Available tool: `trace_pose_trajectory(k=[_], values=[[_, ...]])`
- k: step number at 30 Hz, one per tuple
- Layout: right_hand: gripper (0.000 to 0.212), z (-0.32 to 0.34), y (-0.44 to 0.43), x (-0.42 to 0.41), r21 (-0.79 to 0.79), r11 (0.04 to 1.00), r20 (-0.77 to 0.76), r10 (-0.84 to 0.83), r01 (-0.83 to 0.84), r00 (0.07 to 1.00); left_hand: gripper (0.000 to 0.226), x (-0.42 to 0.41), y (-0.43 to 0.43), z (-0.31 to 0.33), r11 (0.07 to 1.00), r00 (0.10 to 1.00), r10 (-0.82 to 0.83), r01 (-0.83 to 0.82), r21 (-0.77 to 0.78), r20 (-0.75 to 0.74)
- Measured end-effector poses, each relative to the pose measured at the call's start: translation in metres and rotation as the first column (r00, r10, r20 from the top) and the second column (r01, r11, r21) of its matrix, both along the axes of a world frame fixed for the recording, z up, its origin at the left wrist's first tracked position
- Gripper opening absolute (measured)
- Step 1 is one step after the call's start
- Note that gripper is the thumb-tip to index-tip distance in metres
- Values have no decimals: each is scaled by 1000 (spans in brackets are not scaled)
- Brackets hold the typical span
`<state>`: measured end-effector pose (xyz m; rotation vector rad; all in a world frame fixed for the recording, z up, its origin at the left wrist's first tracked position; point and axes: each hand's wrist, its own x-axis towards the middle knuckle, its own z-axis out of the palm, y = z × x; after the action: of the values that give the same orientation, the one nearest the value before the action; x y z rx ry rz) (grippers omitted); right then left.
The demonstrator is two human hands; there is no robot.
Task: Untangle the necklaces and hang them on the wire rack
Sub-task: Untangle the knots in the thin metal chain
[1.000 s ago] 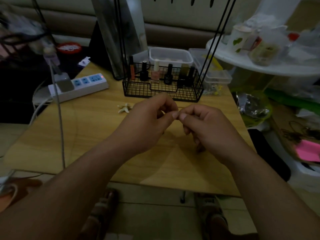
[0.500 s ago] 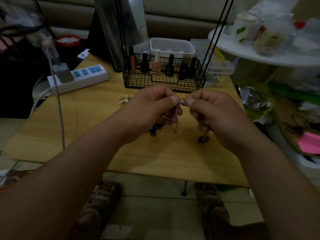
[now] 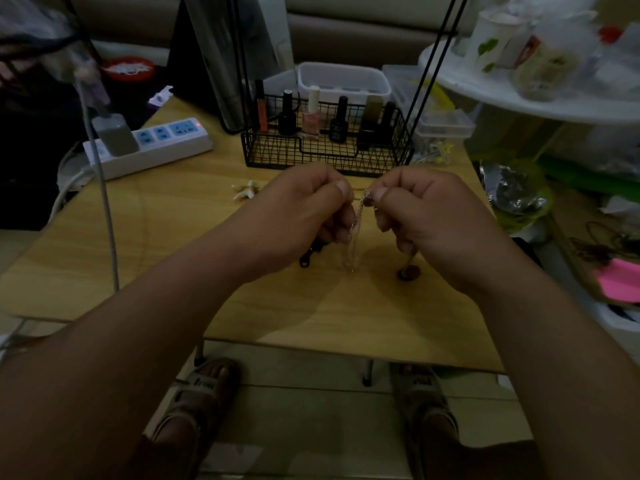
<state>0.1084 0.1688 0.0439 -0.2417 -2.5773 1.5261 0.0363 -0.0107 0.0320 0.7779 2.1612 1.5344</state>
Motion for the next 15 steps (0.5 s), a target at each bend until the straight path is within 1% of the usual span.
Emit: trace_pose_trajectory(k=[2, 4, 7, 10, 13, 15], values=[[18, 0, 1, 0, -76, 997, -5, -13, 13, 1000, 22, -1, -1, 1, 999, 1000, 0, -1, 47, 31], [17, 0, 0, 1, -71, 997, -6, -16, 15, 1000, 19, -1, -1, -1, 998, 1000, 12, -12, 54, 14], [16, -1, -2, 0, -61, 998, -13, -18, 17, 1000, 12, -1, -1, -3, 998, 998, 33, -31, 46, -56], [15, -3, -2, 1, 7, 1000, -28, -14, 14, 1000, 8, 1, -1, -4, 1000, 989, 3, -1, 16, -151], [12, -4, -4, 3, 62, 998, -50, -7, 10, 999, 4, 1, 1, -9, 999, 960, 28, -40, -37, -279], [11, -6, -6, 3, 109, 994, -66, -9, 17, 998, 5, 1, 2, -11, 996, 945, 39, -63, -64, -325]])
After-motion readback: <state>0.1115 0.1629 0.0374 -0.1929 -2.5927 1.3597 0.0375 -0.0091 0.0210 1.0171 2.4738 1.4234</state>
